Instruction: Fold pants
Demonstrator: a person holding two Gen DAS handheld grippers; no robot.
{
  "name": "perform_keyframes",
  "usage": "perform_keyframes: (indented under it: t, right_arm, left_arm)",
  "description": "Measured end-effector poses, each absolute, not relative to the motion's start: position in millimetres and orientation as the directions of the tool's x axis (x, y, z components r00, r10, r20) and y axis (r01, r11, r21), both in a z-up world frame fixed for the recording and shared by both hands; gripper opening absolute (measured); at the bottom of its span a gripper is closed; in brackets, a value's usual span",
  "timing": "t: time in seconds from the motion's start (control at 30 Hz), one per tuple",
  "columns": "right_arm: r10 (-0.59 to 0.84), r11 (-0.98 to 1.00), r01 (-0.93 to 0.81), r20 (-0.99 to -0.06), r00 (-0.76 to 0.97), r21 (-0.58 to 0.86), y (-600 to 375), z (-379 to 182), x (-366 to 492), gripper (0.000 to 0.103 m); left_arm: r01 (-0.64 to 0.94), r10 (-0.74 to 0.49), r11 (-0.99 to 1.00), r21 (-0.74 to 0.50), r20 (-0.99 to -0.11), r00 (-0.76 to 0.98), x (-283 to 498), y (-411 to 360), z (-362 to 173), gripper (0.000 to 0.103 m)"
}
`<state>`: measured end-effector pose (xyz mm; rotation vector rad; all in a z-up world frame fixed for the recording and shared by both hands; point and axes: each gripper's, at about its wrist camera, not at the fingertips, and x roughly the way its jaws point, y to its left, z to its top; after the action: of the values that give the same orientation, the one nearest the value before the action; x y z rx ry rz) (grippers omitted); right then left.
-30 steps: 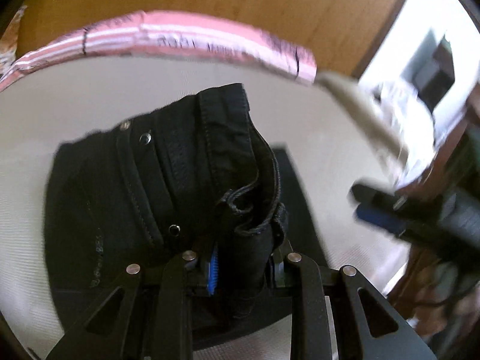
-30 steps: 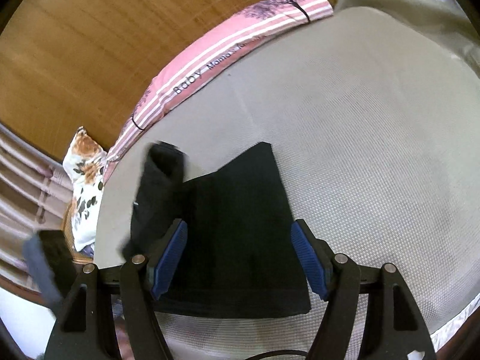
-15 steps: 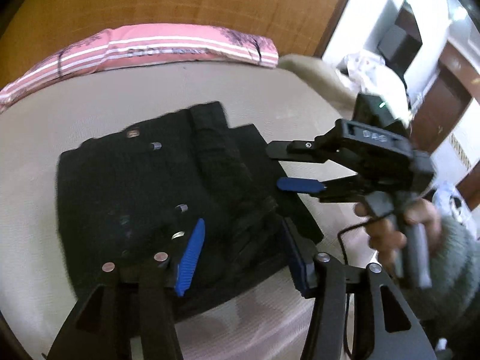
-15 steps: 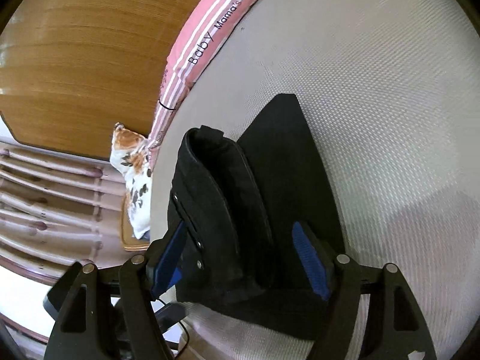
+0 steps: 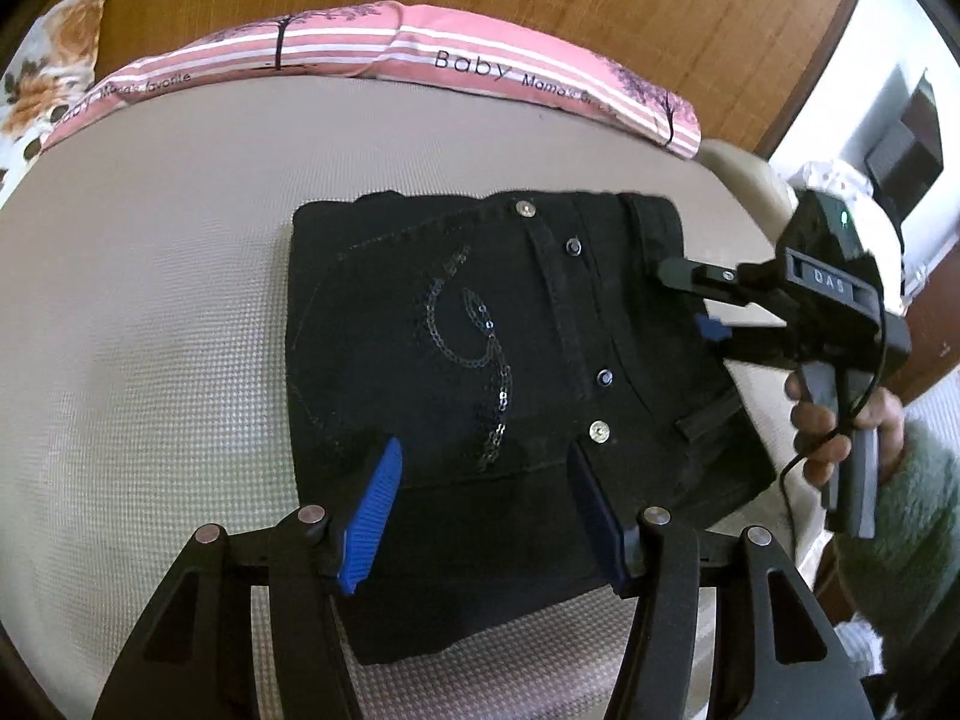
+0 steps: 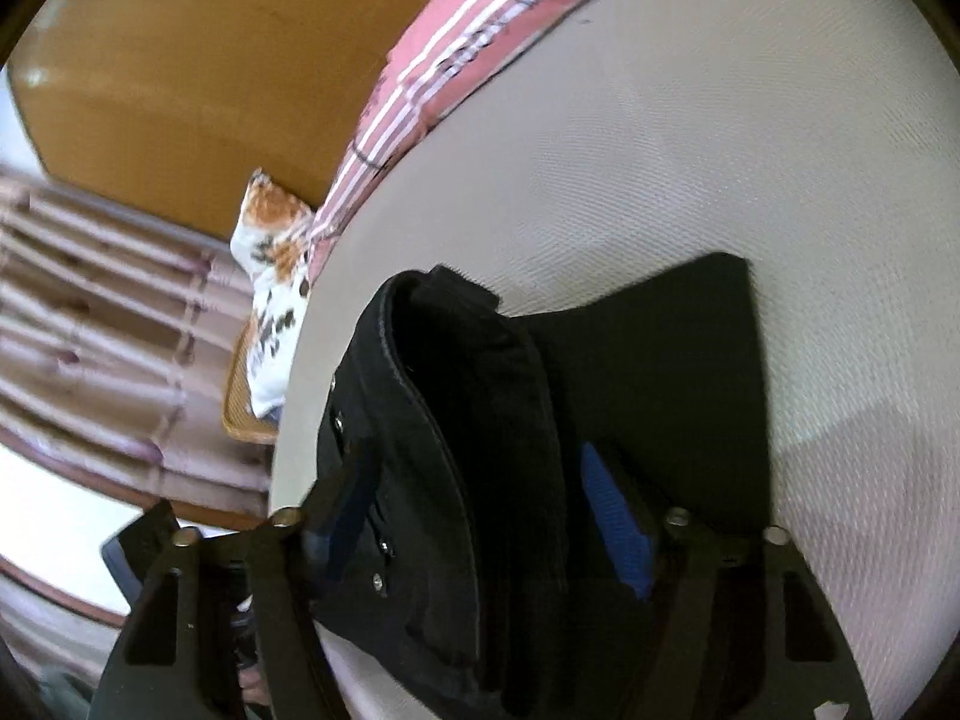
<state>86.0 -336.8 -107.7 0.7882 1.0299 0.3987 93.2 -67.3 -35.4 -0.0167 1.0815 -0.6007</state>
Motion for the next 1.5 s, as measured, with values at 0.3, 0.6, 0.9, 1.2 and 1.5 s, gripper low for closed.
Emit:
perform_keyframes:
  t: [0.3,0.6,0.9,1.2,1.5]
  right_arm:
    - [0.71,0.584,0.051,-0.54,0.453,0.81,-333,-122,75,0.027]
    - [0.583,0.654,0.108,-0.589,0.56,0.749,-326,-69,51,0.011]
    - [0.461,0.665,0.241,-0.642,0.613,0.707,-362,-66,22,0.01]
    - [0.421,0.669,0.322,-0.698,0.579,0.67,-377,-101,19,0.02]
    - [0.385,0.686,0.338,-0.715,0.583,0.645,-375,-71,-13,0.034]
  left_arm:
    - [0.443,-0.456,0.846,-0.296,-0.832,0.316,96,-70,-49,0.058]
    - [0.437,-0.451,0.857,-0.273,-0.808,0.379,95,-69,-33,0.058]
    - [0.487,-0.482,0.828,-0.276,-0.794,0.37,89,-81,-30,0.058]
    - [0.52,-0.387,0.834,-0.186,-0.868,0.311,87,-98,-66,0.059]
    - [0.522,-0.402,0.83,-0.196,-0.86,0.315,81,-95,-56,0.059]
